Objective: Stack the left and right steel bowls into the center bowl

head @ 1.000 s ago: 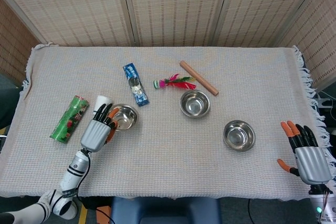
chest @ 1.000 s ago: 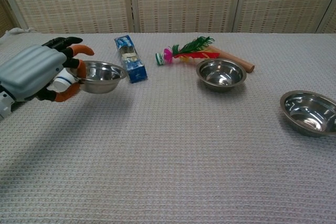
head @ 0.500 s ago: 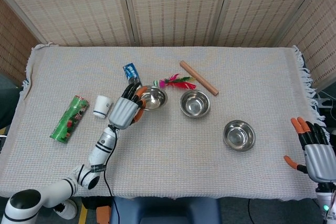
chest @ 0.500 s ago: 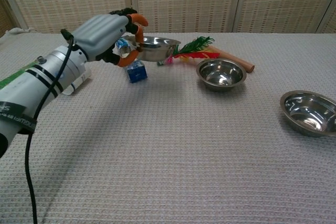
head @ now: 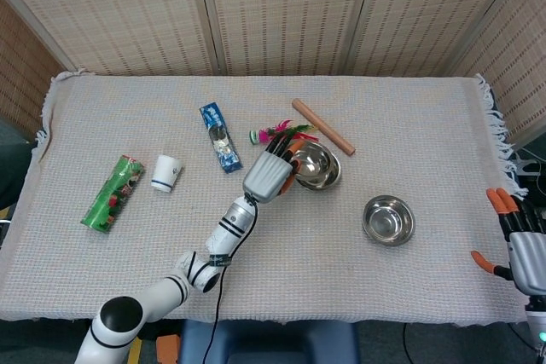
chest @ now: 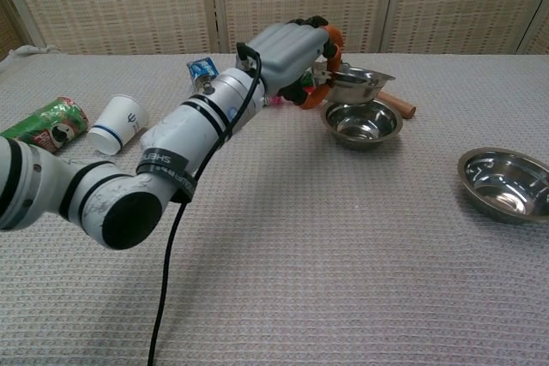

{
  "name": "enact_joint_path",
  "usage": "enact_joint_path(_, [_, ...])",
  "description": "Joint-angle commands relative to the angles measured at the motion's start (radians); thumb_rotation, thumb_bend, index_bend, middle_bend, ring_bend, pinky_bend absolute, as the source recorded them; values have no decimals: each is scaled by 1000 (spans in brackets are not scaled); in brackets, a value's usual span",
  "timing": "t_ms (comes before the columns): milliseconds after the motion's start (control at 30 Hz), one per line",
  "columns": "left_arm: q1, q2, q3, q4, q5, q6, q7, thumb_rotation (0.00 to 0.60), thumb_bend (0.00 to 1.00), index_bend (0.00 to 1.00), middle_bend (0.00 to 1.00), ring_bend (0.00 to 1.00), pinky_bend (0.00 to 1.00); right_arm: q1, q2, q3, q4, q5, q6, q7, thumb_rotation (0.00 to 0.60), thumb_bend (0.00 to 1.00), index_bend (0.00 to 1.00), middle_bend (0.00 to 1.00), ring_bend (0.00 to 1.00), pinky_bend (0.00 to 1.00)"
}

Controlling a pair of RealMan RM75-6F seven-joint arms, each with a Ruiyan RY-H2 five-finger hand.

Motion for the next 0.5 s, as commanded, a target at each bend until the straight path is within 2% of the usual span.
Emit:
enact_joint_path(33, [-69, -68, 2, 93, -22, -58, -21, 600, 596, 570, 140, 0, 100, -5, 8, 3, 0, 0, 8, 17, 600, 66, 0, 0, 0, 0])
enact_joint_path(133, [-87, -68, 32, 100, -42, -107, -13, 600, 590, 514, 134, 0, 100, -9, 13, 1, 1, -6, 13, 32, 600, 66, 0, 0, 0, 0])
enact_joint_path(233, [-97, -68, 53, 114, -72, -151, 23, 600, 556, 252, 81, 0, 98, -10, 19, -1, 2, -10, 13, 43, 600, 66, 0, 0, 0, 0])
enact_joint_path(267, [-97, -68, 54, 115, -84, -160, 30, 600, 528, 113, 44, 0, 94, -10, 20, -2, 2, -12, 13, 45, 600, 66, 0, 0, 0, 0])
enact_joint_path(300, [-97, -68, 53, 114, -96, -164, 30, 600, 506, 38, 20, 0, 90, -11, 20, -3, 2, -13, 14, 47, 600, 66, 0, 0, 0, 0])
enact_joint_path(367, [-97, -68, 53, 116, -111, -161, 20, 600, 471, 0, 0, 0, 86, -11, 21, -5, 3, -16, 13, 49, 600, 66, 0, 0, 0, 0])
enact_joint_path(500, [-77, -62, 81, 109, -95, -116, 1, 600, 445, 0, 0, 0, 84, -9, 17, -10, 1, -24, 8, 40, 600, 66, 0, 0, 0, 0])
